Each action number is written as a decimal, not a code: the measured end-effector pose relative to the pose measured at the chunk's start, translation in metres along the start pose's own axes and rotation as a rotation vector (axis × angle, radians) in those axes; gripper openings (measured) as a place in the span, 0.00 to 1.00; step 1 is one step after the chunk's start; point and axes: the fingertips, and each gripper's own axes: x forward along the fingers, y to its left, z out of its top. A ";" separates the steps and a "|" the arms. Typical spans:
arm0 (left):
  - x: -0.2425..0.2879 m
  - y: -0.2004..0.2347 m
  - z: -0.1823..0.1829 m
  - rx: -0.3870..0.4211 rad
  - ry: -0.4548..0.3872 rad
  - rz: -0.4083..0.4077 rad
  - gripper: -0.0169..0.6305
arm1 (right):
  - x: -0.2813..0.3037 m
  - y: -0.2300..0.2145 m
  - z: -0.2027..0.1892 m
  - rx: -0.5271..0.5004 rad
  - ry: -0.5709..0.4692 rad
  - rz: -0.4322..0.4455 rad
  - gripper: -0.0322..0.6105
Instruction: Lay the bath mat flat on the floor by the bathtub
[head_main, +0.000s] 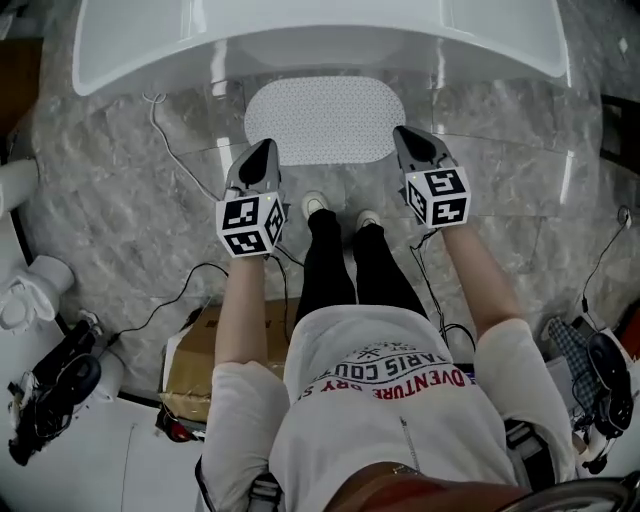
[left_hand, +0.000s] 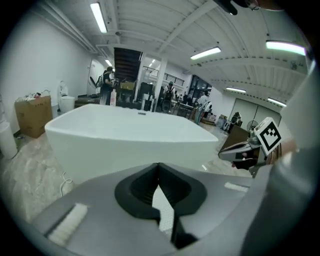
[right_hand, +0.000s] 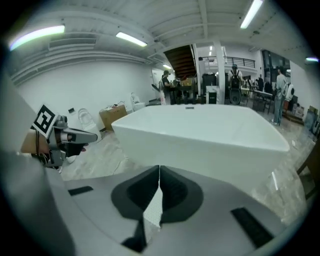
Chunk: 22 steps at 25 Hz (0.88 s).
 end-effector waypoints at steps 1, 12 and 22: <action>-0.016 -0.011 0.020 0.011 -0.026 -0.012 0.05 | -0.018 0.006 0.018 -0.002 -0.021 0.004 0.07; -0.194 -0.102 0.224 0.146 -0.403 -0.119 0.05 | -0.212 0.053 0.197 -0.166 -0.352 -0.049 0.07; -0.285 -0.155 0.297 0.281 -0.583 -0.212 0.05 | -0.309 0.089 0.268 -0.185 -0.575 -0.010 0.06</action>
